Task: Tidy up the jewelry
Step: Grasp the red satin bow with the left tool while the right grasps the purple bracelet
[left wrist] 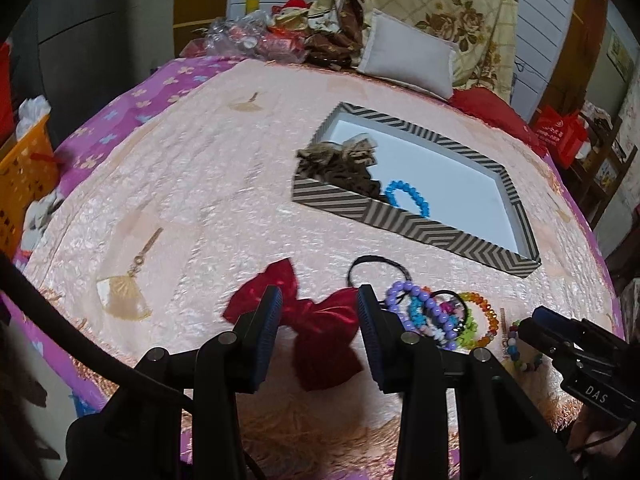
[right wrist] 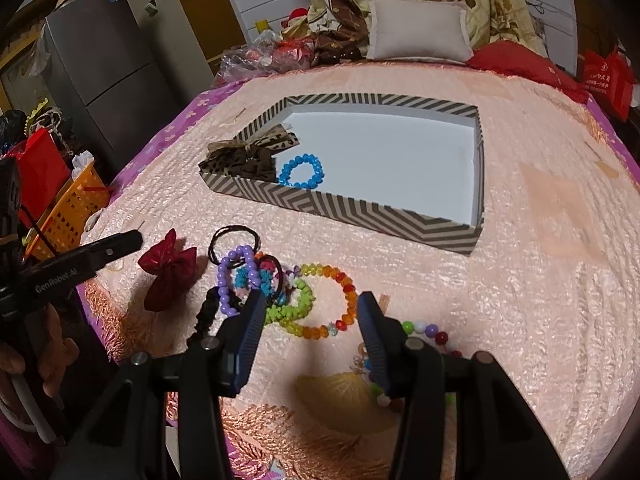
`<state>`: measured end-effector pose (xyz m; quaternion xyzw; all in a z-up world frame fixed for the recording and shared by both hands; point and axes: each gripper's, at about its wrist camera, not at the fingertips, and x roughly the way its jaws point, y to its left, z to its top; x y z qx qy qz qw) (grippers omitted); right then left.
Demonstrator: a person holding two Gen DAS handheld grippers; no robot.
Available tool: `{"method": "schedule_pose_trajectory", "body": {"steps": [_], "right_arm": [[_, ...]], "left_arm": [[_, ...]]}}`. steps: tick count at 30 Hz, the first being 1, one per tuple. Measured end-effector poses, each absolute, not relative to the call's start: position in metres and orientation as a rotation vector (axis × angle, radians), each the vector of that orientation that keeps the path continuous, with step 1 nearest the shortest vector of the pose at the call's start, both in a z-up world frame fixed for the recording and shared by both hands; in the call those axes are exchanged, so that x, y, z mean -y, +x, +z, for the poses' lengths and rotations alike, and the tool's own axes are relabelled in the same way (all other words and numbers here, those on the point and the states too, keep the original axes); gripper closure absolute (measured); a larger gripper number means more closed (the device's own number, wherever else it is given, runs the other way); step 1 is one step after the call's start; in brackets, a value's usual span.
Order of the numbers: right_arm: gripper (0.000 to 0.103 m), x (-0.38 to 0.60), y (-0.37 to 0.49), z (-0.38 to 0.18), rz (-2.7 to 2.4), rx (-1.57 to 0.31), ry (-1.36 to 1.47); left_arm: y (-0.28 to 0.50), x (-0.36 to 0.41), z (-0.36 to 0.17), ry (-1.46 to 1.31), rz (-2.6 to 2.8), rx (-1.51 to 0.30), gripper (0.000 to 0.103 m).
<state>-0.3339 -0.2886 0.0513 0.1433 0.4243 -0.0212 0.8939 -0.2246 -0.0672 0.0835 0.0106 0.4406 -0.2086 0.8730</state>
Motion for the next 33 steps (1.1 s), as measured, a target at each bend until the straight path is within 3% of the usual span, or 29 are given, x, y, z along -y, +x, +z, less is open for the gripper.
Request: {"method": "schedule_pose_trajectory", "body": {"steps": [10, 19, 24, 28, 33], "right_arm": [[0.054, 0.284, -0.332, 0.049, -0.019, -0.888, 0.293], [0.054, 0.263, -0.322, 0.048, 0.086, -0.893, 0.265], [0.063, 0.245, -0.307, 0.045, 0.140, -0.893, 0.228], [0.077, 0.234, -0.291, 0.037, 0.163, -0.920, 0.178], [0.079, 0.227, -0.274, 0.029, 0.160, -0.951, 0.127]], "left_arm": [[-0.207, 0.023, 0.076, -0.087, -0.402, -0.995, 0.069], [-0.207, 0.027, 0.068, -0.124, -0.419, -1.020, 0.069], [-0.206, 0.030, 0.067, -0.120, -0.418, -1.023, 0.069], [-0.205, 0.028, 0.066, -0.121, -0.415, -1.021, 0.069], [-0.202, 0.026, 0.064, -0.129, -0.414, -1.021, 0.069]]}}
